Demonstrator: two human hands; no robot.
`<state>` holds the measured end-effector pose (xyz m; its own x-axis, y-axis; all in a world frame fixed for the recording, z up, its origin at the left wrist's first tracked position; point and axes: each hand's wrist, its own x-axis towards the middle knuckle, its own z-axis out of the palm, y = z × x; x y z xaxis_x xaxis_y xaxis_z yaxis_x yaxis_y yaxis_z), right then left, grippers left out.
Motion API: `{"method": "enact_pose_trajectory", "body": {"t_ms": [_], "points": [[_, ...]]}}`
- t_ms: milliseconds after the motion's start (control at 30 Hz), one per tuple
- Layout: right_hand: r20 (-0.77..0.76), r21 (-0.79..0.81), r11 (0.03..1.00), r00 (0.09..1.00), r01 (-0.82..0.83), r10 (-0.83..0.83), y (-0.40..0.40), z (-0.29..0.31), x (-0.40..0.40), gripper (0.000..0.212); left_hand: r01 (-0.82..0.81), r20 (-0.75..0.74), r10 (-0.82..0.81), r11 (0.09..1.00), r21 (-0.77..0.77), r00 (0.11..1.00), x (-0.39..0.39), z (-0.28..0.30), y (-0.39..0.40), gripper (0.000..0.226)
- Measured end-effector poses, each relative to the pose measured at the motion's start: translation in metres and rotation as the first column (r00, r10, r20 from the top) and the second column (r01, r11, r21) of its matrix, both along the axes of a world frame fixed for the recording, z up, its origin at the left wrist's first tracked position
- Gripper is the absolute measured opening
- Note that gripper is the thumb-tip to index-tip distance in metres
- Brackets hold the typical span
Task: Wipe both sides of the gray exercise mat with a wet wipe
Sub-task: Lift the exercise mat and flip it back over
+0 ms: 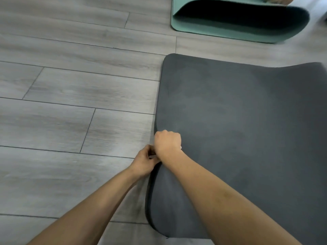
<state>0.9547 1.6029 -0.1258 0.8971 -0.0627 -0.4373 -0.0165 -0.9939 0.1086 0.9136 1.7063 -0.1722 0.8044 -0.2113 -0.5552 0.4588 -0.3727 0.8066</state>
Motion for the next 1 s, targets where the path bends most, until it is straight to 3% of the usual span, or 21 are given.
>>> {"method": "enact_pose_trajectory", "body": {"t_ms": [100,167,233,300,367,467,567,667,733,833,1000], "points": [[0.031,0.093,0.984,0.987,0.152,-0.156,-0.021,0.008,0.0,0.023,-0.118,-0.053,0.118,0.993,0.0,0.992,0.005,0.003,-0.008,0.008],[0.053,0.268,0.884,0.91,0.384,-0.411,-0.052,0.01,-0.008,0.021,-0.196,-0.08,0.2,0.979,0.055,0.977,0.01,-0.003,-0.01,0.019],[0.101,0.343,0.818,0.847,0.463,-0.522,-0.086,0.016,-0.026,0.017,-0.185,-0.096,0.196,0.976,0.11,0.976,0.012,-0.003,-0.014,0.038],[0.267,0.24,0.923,0.893,0.302,-0.362,-0.104,0.016,-0.044,0.017,-0.166,-0.088,0.175,0.981,0.105,0.981,0.015,0.0,-0.026,0.046],[0.423,0.161,0.979,0.888,0.122,-0.181,-0.101,0.015,-0.057,0.017,-0.089,0.021,0.087,0.987,0.133,0.996,0.017,0.01,-0.045,0.045],[0.509,0.223,0.973,0.845,0.053,-0.163,-0.093,0.019,-0.056,0.031,0.003,0.167,-0.041,0.976,0.217,0.985,0.018,0.034,-0.075,0.035],[0.333,0.343,0.925,0.9,0.162,-0.281,-0.094,0.033,-0.042,0.056,-0.02,0.191,-0.02,0.978,0.206,0.981,0.019,0.042,-0.079,0.022],[0.228,0.443,0.87,0.911,0.218,-0.344,-0.101,0.042,-0.023,0.036,-0.046,0.239,0.006,0.985,0.164,0.971,0.024,0.044,-0.075,0.015],[0.194,0.485,0.836,0.901,0.256,-0.388,-0.107,0.048,-0.016,0.021,-0.088,0.262,0.059,0.991,0.101,0.963,0.027,0.047,-0.073,0.021],[0.235,0.611,0.766,0.878,0.202,-0.418,-0.114,0.065,-0.013,0.022,-0.158,0.255,0.148,0.987,0.019,0.956,0.033,0.047,-0.057,0.022],[0.301,0.751,0.658,0.865,0.045,-0.402,-0.103,0.104,-0.011,0.026,-0.089,0.32,0.126,0.988,-0.128,0.939,0.038,0.063,-0.029,0.02]]}}
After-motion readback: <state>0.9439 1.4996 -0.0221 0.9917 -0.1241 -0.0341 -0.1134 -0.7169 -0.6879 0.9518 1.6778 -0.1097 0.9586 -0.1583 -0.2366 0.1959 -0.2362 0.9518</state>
